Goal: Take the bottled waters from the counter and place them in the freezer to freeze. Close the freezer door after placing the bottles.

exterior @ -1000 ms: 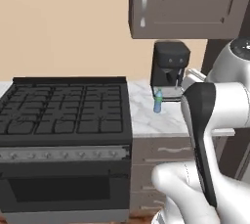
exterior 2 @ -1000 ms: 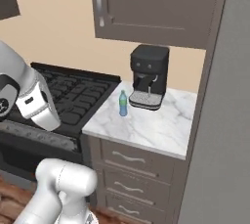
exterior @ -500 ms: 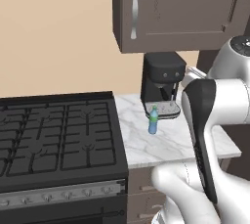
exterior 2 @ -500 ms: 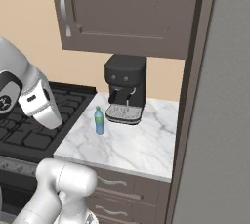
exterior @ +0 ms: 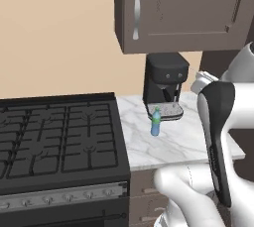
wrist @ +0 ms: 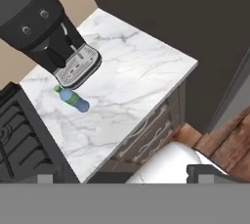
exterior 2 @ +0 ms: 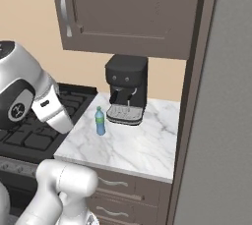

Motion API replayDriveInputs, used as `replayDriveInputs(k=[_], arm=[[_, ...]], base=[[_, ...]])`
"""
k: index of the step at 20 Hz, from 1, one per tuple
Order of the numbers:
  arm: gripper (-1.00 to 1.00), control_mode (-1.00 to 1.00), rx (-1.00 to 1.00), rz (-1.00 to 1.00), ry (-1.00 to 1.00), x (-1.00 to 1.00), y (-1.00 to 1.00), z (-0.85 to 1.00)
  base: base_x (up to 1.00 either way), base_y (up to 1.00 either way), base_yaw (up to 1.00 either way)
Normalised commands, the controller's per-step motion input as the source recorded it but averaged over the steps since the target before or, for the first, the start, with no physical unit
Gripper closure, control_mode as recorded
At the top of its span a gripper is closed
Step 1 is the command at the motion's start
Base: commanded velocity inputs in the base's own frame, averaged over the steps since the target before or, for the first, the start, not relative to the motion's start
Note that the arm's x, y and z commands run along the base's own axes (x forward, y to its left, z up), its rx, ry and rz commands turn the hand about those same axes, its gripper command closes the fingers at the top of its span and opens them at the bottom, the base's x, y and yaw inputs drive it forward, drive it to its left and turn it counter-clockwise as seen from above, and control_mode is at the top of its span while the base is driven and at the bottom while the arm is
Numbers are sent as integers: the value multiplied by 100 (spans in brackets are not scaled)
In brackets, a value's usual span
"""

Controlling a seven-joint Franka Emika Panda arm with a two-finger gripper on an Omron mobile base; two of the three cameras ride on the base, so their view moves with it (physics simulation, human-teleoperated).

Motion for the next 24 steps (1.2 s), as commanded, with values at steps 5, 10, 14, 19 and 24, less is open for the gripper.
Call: replayDriveInputs(k=[5, 10, 14, 19, 24], arm=[[-100, -100, 0, 2, 0, 32, -45, -16], [-100, -100, 0, 3, 0, 43, -40, -18], [-100, -100, 0, 31, 0, 29, -10, -20], [-100, -100, -2, 46, 0, 29, 0, -28], [-100, -100, -7, 50, 0, 25, 0, -39]], base=[[0, 0, 0], [0, 0, 0], [0, 0, 0], [0, 0, 0], [0, 0, 0]])
